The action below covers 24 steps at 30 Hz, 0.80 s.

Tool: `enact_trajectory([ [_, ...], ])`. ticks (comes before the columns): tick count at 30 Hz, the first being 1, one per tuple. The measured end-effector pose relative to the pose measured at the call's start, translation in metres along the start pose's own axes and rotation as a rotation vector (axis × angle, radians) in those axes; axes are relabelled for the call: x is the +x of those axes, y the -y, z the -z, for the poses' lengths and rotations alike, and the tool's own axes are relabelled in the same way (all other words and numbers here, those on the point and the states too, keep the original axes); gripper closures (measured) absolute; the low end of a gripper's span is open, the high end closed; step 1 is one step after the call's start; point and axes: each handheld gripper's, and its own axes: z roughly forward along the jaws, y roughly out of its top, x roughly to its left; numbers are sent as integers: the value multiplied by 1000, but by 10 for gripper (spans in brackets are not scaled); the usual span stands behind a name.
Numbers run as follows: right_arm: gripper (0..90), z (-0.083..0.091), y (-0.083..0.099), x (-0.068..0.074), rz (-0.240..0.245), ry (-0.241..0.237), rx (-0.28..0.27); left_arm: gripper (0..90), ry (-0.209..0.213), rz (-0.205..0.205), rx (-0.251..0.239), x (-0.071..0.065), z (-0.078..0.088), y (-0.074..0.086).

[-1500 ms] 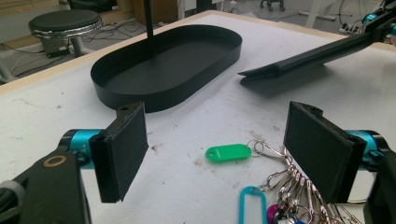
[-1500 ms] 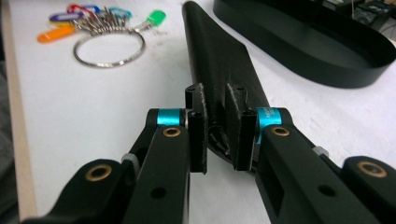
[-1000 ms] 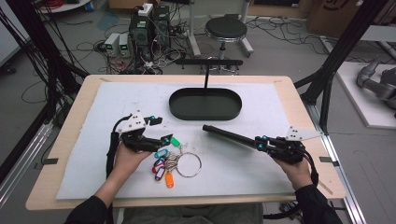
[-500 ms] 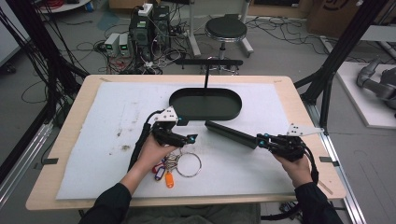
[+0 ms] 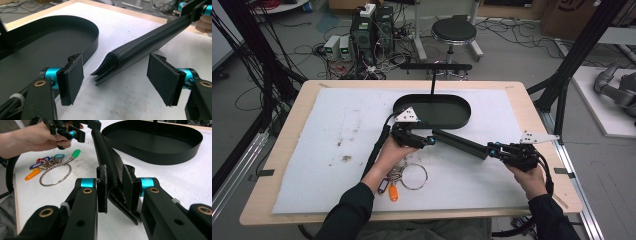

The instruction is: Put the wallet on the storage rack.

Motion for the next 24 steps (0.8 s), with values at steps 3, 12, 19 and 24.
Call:
enact_trajectory([
  [3, 752, 0, 0, -1, -2, 1, -2, 333, 28, -26, -11, 1, -5, -1],
  [12, 650, 0, 0, -2, -3, 29, 3, 623, 18, -103, 7, 0, -8, -3],
  [19, 404, -6, 2, -3, -4, 83, 39, 737, 48, -123, 8, -4, -7, -5],
  [24, 391, -13, 4, -11, -15, 102, 73, 757, 83, -114, 26, -6, -3, -6],
])
